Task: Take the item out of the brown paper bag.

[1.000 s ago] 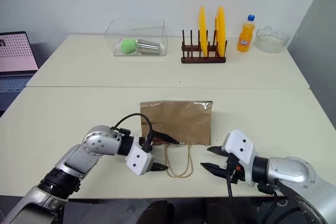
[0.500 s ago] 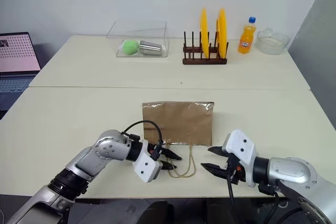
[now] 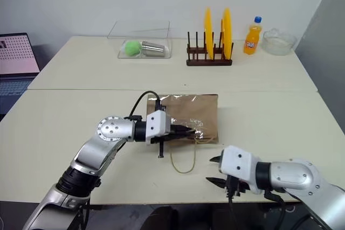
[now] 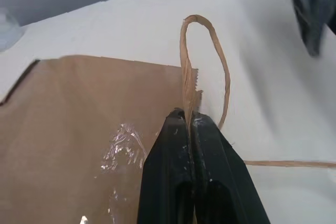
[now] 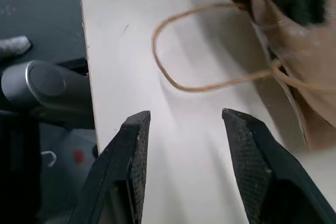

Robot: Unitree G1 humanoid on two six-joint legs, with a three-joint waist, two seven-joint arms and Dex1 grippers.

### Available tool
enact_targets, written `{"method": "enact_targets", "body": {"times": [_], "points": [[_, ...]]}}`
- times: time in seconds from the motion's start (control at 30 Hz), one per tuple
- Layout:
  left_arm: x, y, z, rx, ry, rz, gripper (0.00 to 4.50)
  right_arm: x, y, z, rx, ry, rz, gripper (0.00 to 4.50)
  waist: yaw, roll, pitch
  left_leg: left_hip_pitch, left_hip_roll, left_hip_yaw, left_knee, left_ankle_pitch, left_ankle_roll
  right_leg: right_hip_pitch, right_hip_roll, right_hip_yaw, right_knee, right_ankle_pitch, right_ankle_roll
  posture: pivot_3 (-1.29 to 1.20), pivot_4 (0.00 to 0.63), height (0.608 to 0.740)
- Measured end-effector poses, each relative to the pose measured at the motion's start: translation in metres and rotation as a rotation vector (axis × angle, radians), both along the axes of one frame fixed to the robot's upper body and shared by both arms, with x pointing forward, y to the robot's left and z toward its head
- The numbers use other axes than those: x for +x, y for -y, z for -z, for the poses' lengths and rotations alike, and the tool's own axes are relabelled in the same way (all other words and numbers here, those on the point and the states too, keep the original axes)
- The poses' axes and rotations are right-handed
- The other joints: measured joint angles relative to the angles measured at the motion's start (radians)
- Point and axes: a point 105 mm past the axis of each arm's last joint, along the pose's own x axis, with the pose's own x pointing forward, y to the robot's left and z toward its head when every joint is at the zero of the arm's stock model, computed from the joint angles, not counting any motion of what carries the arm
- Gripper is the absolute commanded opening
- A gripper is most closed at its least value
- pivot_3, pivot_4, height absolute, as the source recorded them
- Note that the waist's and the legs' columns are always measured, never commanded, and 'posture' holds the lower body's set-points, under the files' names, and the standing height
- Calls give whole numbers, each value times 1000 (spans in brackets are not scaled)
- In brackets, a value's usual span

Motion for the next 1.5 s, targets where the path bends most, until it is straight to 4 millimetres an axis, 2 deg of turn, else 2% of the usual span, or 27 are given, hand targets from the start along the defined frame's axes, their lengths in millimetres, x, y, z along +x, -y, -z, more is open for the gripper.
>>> {"method": "enact_targets", "body": {"times": [0.1, 0.27, 0.4, 0.5, 0.63, 0.67, 1.0, 1.2, 1.5], "points": [[4, 0, -9, -16, 14, -11, 27, 10, -10, 5, -11, 62, -42, 2282, 0, 0, 0, 0, 0, 0, 0, 0, 0, 0, 0, 1, 0, 0, 0, 0, 150, 740], [4, 0, -9, -12, 13, -4, 27, 33, -26, 18, -39, 164, -73, 2282, 1, 0, 0, -1, 0, 0, 0, 0, -1, -1, 0, 1, 0, 0, 0, 0, 150, 740], [2, 0, -8, -6, 11, 7, 27, 43, -39, 27, -63, 212, -109, 2282, 1, 0, 0, -1, 0, 0, 0, 0, -1, -1, 0, 1, 0, 0, 0, 0, 150, 740], [2, 0, -8, -7, 11, 6, 0, 46, -43, 40, -93, 210, -133, 1652, 1, 0, 0, -1, 0, 0, 0, 0, -1, -1, -1, 1, 0, 0, 0, 0, 150, 740], [4, 0, -10, -17, -3, -8, 0, 49, -39, 53, -128, 199, -139, 218, 1, 0, 0, -1, 0, 0, 0, 0, 0, -1, -1, 1, 0, 0, 0, 0, 150, 740], [6, 1, -11, -23, -6, -15, 0, 50, -38, 56, -134, 198, -138, 56, 1, 0, 0, -1, 0, 0, 0, 0, 0, -1, -1, 1, 0, 0, -1, 0, 150, 740], [21, 7, -43, -102, -28, -52, 0, 45, -38, 67, -144, 185, -141, 56, 1, 0, 0, -1, -1, 0, 1, 0, 0, -1, -1, 1, 1, 0, 0, 0, 150, 740], [39, 11, -93, -191, 18, -83, 0, 43, -37, 69, -155, 195, -147, 56, 1, 0, 0, -1, -1, 0, 1, 0, -1, -1, 0, 1, 1, 0, 0, 0, 150, 740], [74, 0, -128, -270, 14, -183, 0, 42, -38, 69, -161, 220, -150, 56, 1, 0, 0, 0, -1, 0, 1, 1, -2, -1, 0, 1, 1, 0, 0, 0, 150, 740]]}}
